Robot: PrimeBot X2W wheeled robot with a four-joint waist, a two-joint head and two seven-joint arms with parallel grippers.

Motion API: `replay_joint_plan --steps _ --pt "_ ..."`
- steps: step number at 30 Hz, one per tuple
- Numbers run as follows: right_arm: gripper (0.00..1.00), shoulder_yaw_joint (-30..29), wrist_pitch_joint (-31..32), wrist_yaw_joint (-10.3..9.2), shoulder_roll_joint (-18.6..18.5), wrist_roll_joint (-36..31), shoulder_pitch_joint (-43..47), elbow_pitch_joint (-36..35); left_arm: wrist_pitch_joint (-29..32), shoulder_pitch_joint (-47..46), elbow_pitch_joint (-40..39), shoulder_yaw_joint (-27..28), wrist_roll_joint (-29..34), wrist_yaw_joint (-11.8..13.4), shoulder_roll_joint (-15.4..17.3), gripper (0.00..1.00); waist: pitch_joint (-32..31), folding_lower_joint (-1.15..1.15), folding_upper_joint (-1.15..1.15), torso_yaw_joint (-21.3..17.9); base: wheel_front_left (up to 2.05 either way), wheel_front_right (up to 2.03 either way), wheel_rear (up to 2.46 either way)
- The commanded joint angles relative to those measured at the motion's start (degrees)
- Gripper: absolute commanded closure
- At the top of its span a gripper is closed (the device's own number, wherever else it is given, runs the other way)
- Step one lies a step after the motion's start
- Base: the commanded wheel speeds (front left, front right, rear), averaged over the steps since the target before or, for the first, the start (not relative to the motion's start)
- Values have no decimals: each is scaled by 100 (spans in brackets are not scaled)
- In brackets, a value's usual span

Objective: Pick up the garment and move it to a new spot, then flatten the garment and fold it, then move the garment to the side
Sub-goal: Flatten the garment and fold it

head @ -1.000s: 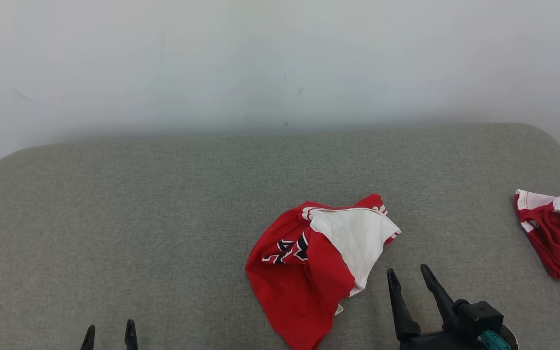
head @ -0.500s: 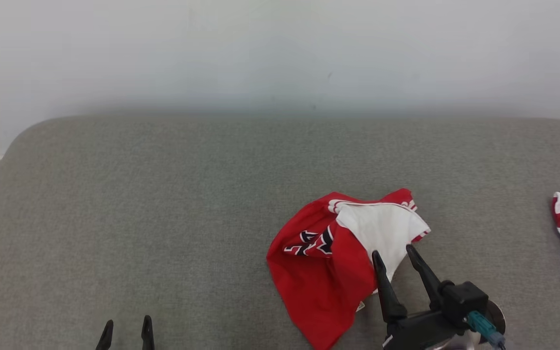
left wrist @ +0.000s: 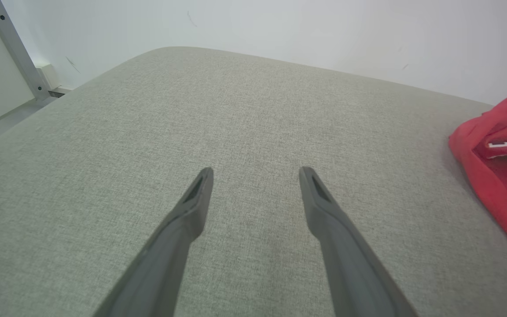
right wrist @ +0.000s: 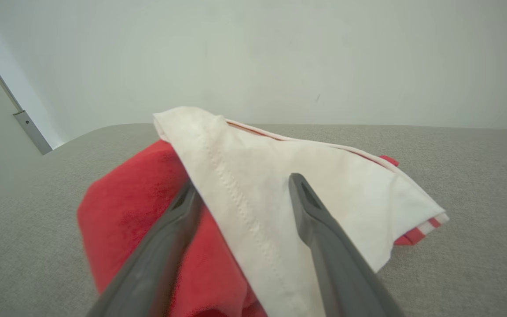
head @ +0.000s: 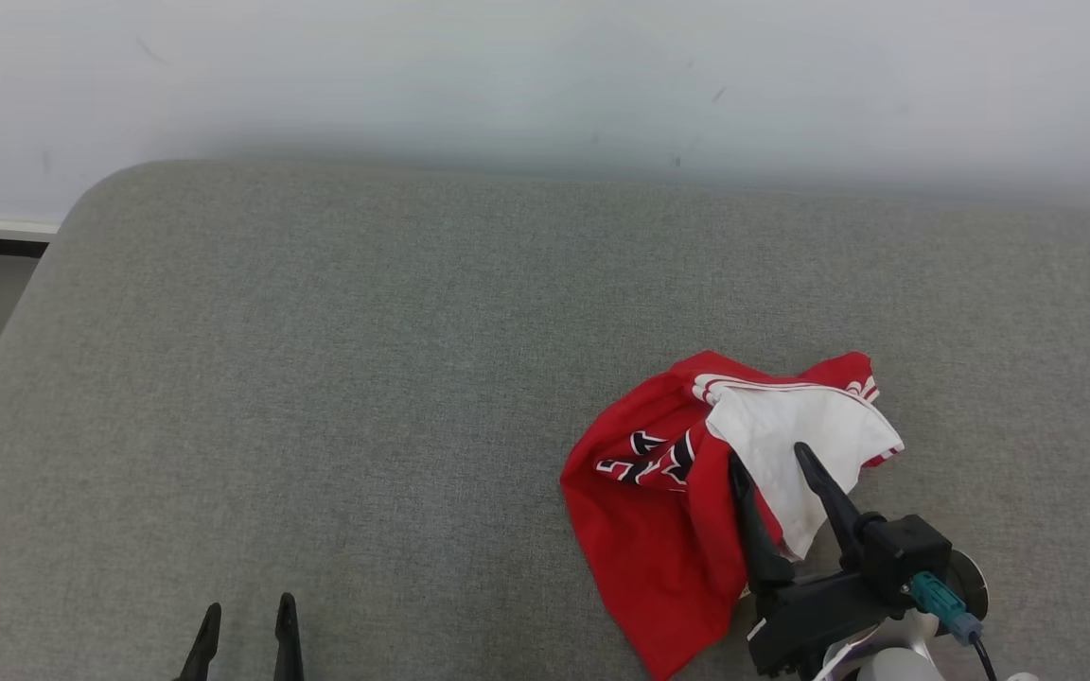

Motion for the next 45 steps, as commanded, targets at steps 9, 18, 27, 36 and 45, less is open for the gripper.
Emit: replay_joint_plan --steps 9,18,27,36,45 --pt "78 -201 1 -16 8 16 109 -94 -18 -25 19 -32 -5 23 -6 0 -68 0 -1 -123 0 0 0" --pt "100 -636 1 -16 9 -31 95 -593 -18 119 110 -19 6 -7 -7 0 -327 0 -1 -235 0 0 0" --pt "100 -462 1 -16 -346 -315 -938 -826 -18 143 224 -227 -83 -52 -8 0 -438 0 -1 -161 0 0 0" --pt "100 436 2 -16 -621 -440 -2674 -185 -18 -43 354 -747 -237 -68 -7 0 -242 0 -1 350 0 0 0" --pt "100 318 1 -16 -596 -534 -4491 121 -18 -51 465 -889 -283 15 -7 0 -158 0 -1 949 0 0 0"
